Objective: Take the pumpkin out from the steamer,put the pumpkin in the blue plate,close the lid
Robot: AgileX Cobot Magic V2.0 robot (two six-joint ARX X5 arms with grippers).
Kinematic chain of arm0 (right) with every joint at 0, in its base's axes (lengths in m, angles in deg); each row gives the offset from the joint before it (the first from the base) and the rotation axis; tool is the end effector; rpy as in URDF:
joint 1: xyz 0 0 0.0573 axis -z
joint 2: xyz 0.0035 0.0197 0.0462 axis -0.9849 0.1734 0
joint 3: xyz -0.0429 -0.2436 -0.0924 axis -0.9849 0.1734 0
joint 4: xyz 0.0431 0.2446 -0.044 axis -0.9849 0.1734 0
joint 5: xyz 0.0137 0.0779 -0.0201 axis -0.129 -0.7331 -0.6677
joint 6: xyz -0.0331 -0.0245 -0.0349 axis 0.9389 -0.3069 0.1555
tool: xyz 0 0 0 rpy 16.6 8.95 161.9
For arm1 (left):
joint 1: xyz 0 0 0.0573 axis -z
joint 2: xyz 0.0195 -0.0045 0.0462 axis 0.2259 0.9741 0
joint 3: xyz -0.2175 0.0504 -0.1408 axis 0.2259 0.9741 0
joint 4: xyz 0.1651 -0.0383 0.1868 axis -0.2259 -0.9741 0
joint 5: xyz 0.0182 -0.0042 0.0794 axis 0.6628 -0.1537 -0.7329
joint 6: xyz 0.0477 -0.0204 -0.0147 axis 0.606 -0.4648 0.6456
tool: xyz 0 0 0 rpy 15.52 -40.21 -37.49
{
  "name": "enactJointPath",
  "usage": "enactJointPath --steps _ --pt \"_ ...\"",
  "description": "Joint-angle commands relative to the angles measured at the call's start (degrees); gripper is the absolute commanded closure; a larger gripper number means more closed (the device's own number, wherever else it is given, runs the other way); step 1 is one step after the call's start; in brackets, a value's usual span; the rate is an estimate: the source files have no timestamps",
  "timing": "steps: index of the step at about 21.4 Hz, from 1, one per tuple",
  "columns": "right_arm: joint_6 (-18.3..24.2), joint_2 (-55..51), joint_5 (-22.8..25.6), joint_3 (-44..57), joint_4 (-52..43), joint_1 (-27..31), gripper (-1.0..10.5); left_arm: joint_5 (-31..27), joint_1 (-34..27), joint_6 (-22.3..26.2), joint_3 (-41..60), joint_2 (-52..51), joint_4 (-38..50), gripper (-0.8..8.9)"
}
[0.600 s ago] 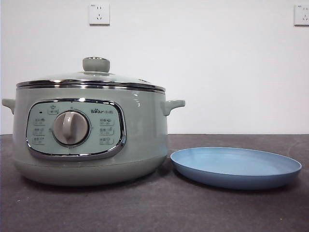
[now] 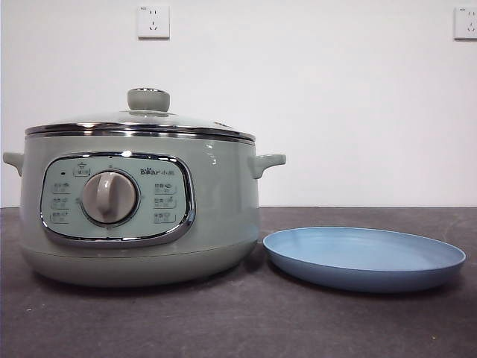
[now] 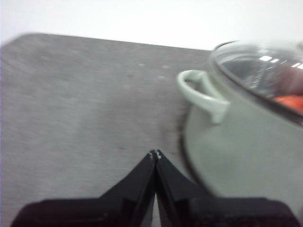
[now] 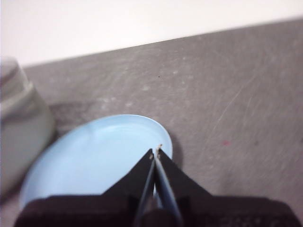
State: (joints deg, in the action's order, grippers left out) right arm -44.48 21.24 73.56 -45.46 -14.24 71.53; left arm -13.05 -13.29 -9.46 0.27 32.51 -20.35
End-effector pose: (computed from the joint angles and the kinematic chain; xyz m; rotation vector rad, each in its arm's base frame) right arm 0.0945 0.0163 0.1525 0.2299 0.1944 0.2030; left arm 0.0946 -0.0023 0.1528 -0.1877 0.1863 -0.0730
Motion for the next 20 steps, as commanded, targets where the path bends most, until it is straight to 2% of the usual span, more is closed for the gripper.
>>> enactJointPath --steps 1,5,10,12,16,20 --pt "-12.90 0.04 -0.04 0.74 -0.11 0.17 9.5 3.96 -0.15 -7.32 0.74 -0.17 -0.11 8.16" --pt "-16.59 0.04 -0.02 0.74 -0.17 0.17 9.5 8.44 -0.15 -9.97 0.74 -0.17 0.35 8.16" --pt "-16.83 0.04 -0.28 0.46 -0.15 0.17 9.5 12.74 -0.15 -12.48 0.74 -0.17 0.39 8.19" --pt "-17.20 0.09 -0.63 0.07 -0.09 0.17 9.5 12.85 -0.15 -12.96 0.74 -0.17 0.33 8.22" --pt "-17.62 0.87 -1.97 -1.73 1.16 0.17 9.6 12.68 -0.15 -16.90 0.50 0.00 0.26 8.21" --pt "-18.08 2.93 -3.23 -4.85 3.10 0.17 9.6 12.20 -0.15 -17.18 -1.27 0.72 -0.59 8.21"
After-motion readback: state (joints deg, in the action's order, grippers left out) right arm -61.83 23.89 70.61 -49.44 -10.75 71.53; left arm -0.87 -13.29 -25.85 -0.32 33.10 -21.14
